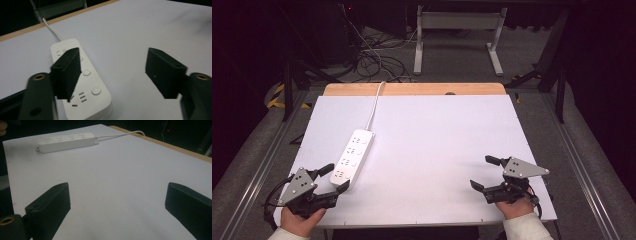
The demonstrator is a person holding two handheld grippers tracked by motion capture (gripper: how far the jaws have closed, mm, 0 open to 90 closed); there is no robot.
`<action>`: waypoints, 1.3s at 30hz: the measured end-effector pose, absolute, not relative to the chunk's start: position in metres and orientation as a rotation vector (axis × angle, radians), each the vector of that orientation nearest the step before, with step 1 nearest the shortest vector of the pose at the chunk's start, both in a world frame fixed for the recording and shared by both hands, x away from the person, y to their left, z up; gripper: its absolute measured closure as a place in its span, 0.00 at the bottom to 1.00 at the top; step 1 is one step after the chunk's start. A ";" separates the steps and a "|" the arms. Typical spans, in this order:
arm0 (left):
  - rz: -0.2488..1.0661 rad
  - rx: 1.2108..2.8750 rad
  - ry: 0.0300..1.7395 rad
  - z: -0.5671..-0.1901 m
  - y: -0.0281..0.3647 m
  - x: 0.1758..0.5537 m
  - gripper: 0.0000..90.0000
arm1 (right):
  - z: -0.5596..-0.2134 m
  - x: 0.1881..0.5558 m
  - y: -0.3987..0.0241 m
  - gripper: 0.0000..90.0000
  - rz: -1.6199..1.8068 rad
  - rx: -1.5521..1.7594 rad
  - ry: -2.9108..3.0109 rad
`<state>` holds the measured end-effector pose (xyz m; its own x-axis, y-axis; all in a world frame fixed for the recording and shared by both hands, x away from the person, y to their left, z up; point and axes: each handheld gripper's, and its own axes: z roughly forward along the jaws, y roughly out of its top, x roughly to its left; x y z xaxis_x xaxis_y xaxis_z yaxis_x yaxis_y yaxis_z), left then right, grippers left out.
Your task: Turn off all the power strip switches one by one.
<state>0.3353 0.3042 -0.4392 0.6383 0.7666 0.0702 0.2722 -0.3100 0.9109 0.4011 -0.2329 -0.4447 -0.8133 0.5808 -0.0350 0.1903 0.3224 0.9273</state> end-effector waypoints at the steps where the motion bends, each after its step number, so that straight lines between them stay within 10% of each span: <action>1: 0.592 1.887 0.838 -0.436 0.306 0.336 0.50 | -0.445 0.401 -0.233 0.08 1.490 0.687 2.235; 7: 0.581 1.945 0.877 -0.433 0.306 0.339 1.00 | -0.446 0.402 -0.232 0.08 1.495 0.689 2.239; 39: 0.480 2.038 0.986 -0.433 0.299 0.405 1.00 | -0.449 0.403 -0.231 0.09 1.490 0.685 2.267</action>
<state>0.4054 0.2989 -0.4334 0.6234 0.7819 -0.0073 0.4764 -0.3724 0.7965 0.4026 -0.2305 -0.4487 -0.8252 0.5646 -0.0198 0.2060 0.3333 0.9201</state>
